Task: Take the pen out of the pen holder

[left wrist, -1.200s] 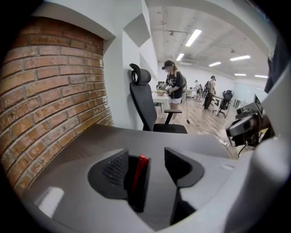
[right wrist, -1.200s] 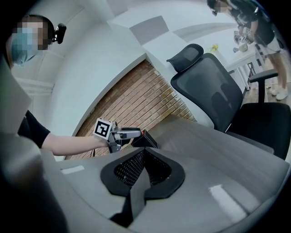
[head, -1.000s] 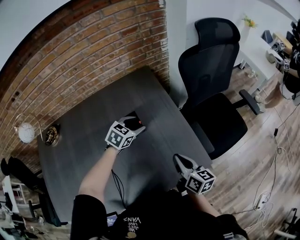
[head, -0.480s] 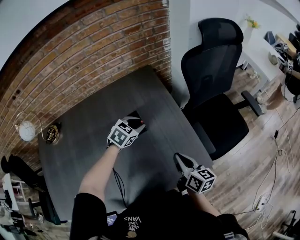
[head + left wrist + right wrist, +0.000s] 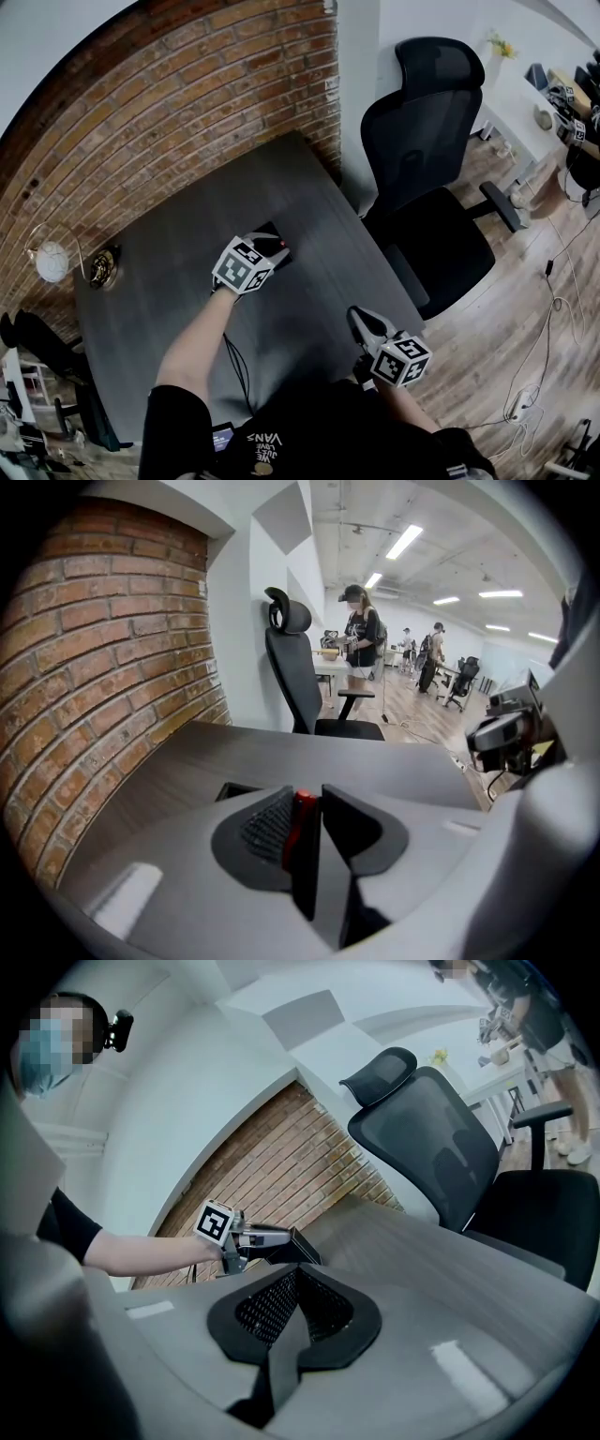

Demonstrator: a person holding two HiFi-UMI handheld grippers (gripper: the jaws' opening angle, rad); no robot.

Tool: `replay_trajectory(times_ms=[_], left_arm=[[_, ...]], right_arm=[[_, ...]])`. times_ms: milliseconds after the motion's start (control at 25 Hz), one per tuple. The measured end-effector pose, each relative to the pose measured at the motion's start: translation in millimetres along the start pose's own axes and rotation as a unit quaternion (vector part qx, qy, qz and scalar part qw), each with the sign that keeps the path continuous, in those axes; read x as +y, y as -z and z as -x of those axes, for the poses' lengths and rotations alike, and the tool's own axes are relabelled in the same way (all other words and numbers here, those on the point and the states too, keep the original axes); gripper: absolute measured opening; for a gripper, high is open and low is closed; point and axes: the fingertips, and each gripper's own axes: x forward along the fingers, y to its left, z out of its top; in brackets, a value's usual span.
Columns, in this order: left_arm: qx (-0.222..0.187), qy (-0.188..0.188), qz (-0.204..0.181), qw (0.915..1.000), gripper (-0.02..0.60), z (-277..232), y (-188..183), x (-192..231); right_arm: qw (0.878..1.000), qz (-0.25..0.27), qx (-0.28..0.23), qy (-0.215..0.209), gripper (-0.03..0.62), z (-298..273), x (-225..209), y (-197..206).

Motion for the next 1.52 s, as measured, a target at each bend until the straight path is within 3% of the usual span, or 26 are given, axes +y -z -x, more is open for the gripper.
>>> replay_trajectory(times_ms=[200, 400, 880, 1320, 1520], left_arm=[[-0.004, 0.006, 0.014, 0.9999, 0.15, 1, -1, 1], [-0.026, 0.006, 0.072, 0.9971, 0.129, 5, -8, 9], [-0.066, -0.02, 0.088, 0.9937, 0.123, 21, -24, 20], [-0.13, -0.04, 0.082, 0.9873, 0.121, 57, -37, 19], [-0.175, -0.053, 0.074, 0.9803, 0.121, 84, -42, 19]], right_arm=[[1.0, -0.001, 0.0, 0.001, 0.002, 0, 1, 1], [1.0, -0.003, 0.0, 0.002, 0.002, 1, 0, 2], [1.0, 0.0, -0.006, 0.003, 0.002, 4, 2, -1], [1.0, 0.008, -0.011, 0.002, 0.002, 8, 24, 8], [1.0, 0.01, -0.013, 0.004, 0.002, 11, 42, 17]])
